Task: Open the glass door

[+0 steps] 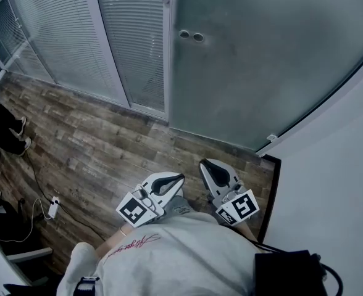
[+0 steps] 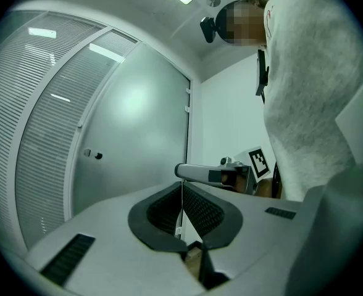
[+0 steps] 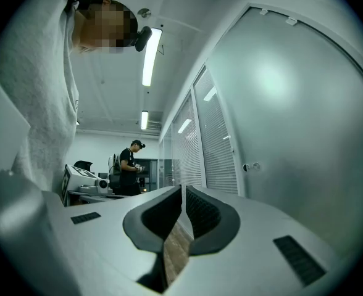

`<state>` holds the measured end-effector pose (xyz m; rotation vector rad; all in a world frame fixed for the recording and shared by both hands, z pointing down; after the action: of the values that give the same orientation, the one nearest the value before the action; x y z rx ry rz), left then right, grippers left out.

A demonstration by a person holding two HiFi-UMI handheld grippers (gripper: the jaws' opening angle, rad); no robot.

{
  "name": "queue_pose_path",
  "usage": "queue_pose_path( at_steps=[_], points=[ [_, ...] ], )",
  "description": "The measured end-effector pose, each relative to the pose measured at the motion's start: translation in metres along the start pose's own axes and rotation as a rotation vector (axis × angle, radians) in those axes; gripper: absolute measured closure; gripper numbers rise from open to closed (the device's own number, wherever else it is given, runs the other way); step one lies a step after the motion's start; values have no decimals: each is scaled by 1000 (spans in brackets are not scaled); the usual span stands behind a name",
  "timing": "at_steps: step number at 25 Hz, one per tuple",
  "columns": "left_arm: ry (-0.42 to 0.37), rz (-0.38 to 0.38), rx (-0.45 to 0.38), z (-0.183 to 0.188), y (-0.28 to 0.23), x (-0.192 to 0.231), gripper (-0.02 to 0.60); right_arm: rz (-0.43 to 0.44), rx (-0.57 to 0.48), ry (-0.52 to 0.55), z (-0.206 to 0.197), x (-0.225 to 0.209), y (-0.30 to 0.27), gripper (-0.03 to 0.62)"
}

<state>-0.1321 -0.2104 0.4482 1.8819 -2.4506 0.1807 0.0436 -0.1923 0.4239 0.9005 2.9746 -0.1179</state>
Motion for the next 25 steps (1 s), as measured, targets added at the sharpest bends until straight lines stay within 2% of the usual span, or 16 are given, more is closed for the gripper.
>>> queue_pose_path(
  at_steps=[10, 15, 23, 24, 25],
  points=[
    [-11, 78, -24, 19, -31, 70, 563, 19, -7, 26, 17, -68, -64, 560],
    [-14, 109, -34, 22, -38, 91, 563, -50, -3, 36, 25, -102, -89, 560],
    [-10, 187, -39, 22, -42, 123, 563, -172, -18, 84, 40, -189, -160, 559],
    [-11, 196, -37, 21, -42, 126, 563, -184, -17, 78, 41, -200, -171, 556],
    [-11, 206, -33, 21, -42, 129, 563, -193, -16, 66, 42, -211, -182, 520]
  ],
)
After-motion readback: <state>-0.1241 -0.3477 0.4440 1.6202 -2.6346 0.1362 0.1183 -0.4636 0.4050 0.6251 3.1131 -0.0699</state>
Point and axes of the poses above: the fingertips, and each gripper's own axes: y backward along the fingers, x to its left, z out of its top, the point moved 8 cm from there along y, backward along the fingers, and after that the axes turned 8 degrees about x, right-handed, at the moved point
